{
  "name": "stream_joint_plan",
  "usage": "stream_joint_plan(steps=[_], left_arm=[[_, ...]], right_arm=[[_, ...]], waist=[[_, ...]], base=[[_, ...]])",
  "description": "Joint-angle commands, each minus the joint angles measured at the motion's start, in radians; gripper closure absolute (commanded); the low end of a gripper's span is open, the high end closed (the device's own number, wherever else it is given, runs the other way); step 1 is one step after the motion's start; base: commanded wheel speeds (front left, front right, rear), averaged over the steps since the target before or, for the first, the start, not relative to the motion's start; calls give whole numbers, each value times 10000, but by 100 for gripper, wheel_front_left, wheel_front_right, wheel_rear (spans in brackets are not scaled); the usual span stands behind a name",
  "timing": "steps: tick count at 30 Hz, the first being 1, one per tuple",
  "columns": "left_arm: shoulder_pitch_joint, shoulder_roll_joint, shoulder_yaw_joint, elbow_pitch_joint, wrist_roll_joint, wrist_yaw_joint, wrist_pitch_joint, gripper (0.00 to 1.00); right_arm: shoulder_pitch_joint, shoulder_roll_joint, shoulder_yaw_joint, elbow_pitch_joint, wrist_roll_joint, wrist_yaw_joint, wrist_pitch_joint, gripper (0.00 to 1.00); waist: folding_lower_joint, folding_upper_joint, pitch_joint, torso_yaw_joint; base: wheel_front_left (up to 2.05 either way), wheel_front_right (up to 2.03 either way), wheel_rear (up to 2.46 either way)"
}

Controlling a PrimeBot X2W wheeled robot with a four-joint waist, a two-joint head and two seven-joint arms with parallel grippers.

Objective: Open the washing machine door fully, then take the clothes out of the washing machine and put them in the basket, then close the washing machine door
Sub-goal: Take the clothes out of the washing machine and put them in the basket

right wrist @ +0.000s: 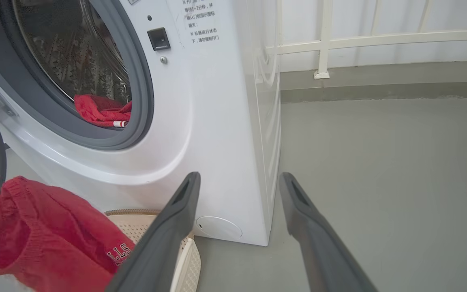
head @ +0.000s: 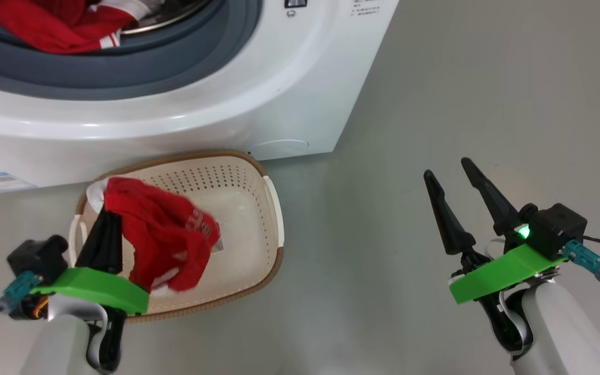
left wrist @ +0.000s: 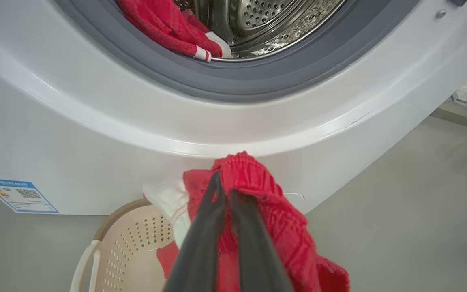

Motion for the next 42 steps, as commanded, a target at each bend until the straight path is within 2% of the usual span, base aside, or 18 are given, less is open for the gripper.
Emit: stream_joint_plan(steps=[1,15,22,29,38,39,42], left_arm=[[-436,360,132,298,27,-93,-150,100],[-2303,806,-1380,3816,-362,-107,-206,100],[-3457,1051,-2885,5646,-389,-108,-207,100],[-4467,1212,-3988,6895,-963,-108,18,100],[-5060,1398,-4653,7475,-1645,-109,188,100],[-5102,1409,-4694,7482,-1716,-109,152,93],[-5126,1395,-4853,7520,-1917,-109,82,62]], right_arm=[[-80,57,206,-287,-20,16,-118,0],[-597,482,227,-501,-157,16,-118,0],[-976,708,321,-601,-218,16,-118,0],[-1354,873,456,-721,-285,16,-118,0],[-1529,971,534,-743,-346,16,-118,0],[-1526,978,532,-741,-354,16,-118,0],[-1493,987,521,-720,-373,16,-118,0]], waist=[[0,0,269,-175],[0,0,1564,-669],[0,0,2284,-971],[0,0,2885,-1290],[0,0,3105,-1457],[0,0,3095,-1454],[0,0,3018,-1425]], base=[[0,0,0],[0,0,0],[0,0,0],[0,0,0],[0,0,0],[0,0,0],[0,0,0]])
